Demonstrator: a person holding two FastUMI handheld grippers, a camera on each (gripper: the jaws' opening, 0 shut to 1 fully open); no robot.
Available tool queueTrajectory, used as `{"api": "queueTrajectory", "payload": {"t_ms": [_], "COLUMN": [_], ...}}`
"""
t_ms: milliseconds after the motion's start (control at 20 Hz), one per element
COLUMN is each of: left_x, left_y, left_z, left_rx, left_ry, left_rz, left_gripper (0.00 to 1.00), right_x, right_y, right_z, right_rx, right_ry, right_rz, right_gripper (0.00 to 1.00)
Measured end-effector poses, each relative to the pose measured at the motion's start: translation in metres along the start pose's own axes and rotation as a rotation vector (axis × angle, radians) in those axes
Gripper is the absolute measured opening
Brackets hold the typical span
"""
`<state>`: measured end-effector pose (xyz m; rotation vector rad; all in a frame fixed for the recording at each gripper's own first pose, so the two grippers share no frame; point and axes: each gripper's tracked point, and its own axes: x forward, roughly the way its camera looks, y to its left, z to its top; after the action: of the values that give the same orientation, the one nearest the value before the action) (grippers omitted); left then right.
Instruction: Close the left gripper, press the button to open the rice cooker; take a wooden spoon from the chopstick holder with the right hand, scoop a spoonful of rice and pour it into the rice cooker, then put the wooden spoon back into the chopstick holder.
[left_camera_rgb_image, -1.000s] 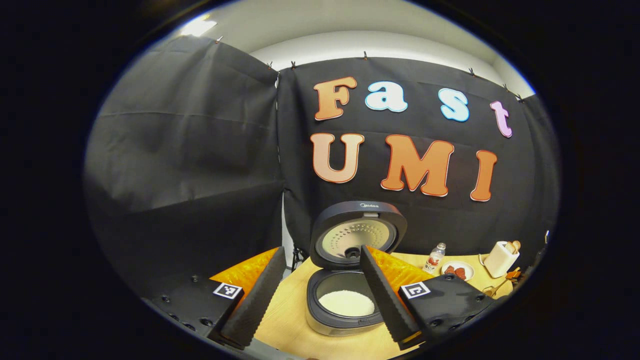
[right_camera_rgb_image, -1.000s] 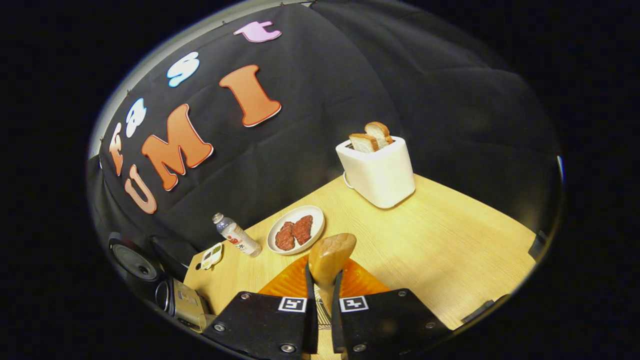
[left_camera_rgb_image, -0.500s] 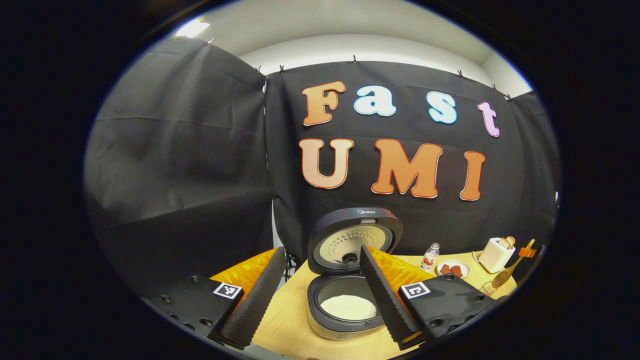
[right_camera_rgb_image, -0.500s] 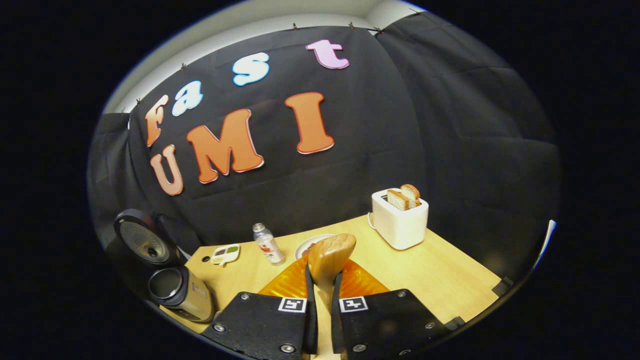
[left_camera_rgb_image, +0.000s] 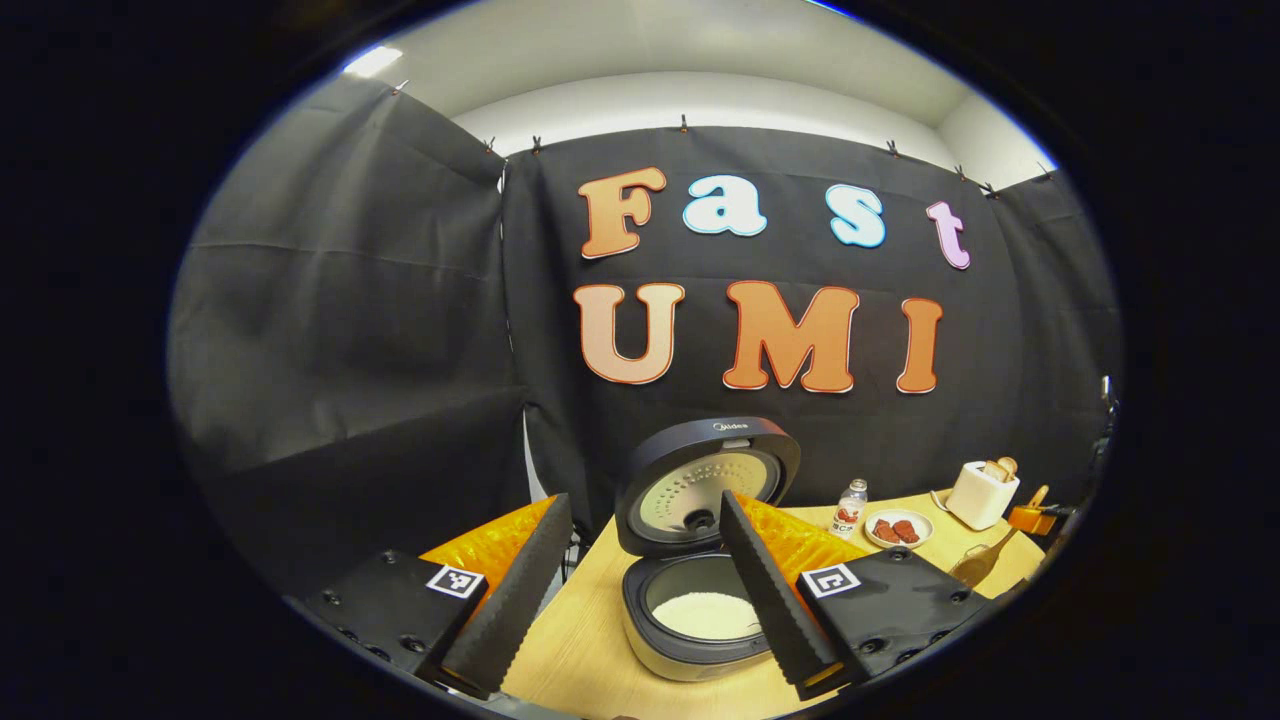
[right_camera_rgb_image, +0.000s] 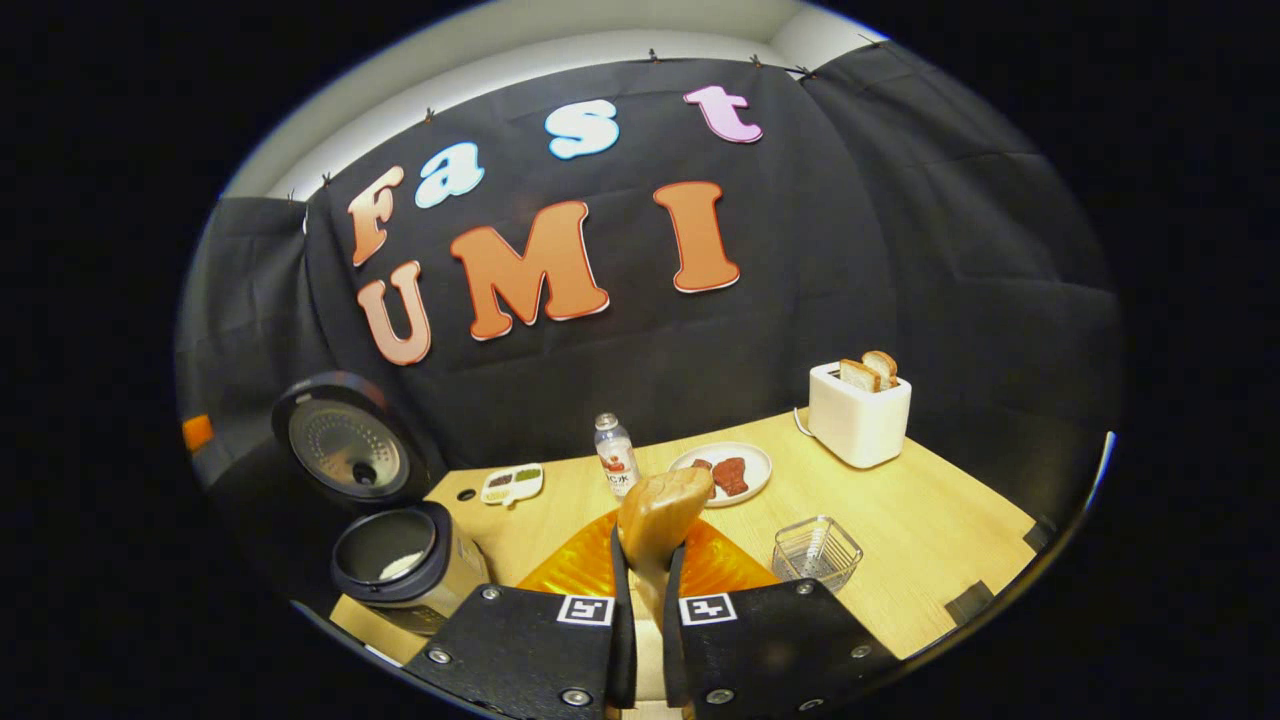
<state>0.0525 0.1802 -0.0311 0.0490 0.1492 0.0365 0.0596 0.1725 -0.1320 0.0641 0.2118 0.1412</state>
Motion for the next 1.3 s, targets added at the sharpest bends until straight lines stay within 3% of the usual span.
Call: {"api": "queueTrajectory", "payload": {"t_ms": [300, 550, 750, 1050, 1150, 1300], "left_x": [-0.002, 0.002, 0.003, 0.009, 0.010, 0.012], "left_y": [0.014, 0.025, 0.033, 0.029, 0.025, 0.019], "left_z": [-0.011, -0.019, -0.023, -0.025, -0.025, -0.024], "left_rx": [0.012, 0.014, 0.007, 0.001, 0.008, 0.016], "left_ry": [0.014, 0.028, 0.030, 0.032, 0.030, 0.029], "left_rz": [-0.015, -0.015, -0.005, -0.012, -0.018, -0.025], "left_gripper": [0.97, 1.00, 0.98, 0.98, 0.98, 0.98], "right_x": [0.014, 0.016, 0.014, 0.021, 0.026, 0.028], "right_y": [-0.003, -0.008, 0.002, 0.028, 0.019, 0.014], "right_z": [-0.060, -0.091, -0.112, -0.129, -0.138, -0.146], "right_rx": [-0.118, -0.106, 0.068, 0.480, 0.643, 0.740], "right_ry": [0.030, 0.068, 0.134, 0.192, 0.204, 0.216], "right_rz": [-0.115, -0.155, -0.134, -0.048, -0.063, -0.072], "right_gripper": [0.10, 0.10, 0.10, 0.10, 0.10, 0.10]}}
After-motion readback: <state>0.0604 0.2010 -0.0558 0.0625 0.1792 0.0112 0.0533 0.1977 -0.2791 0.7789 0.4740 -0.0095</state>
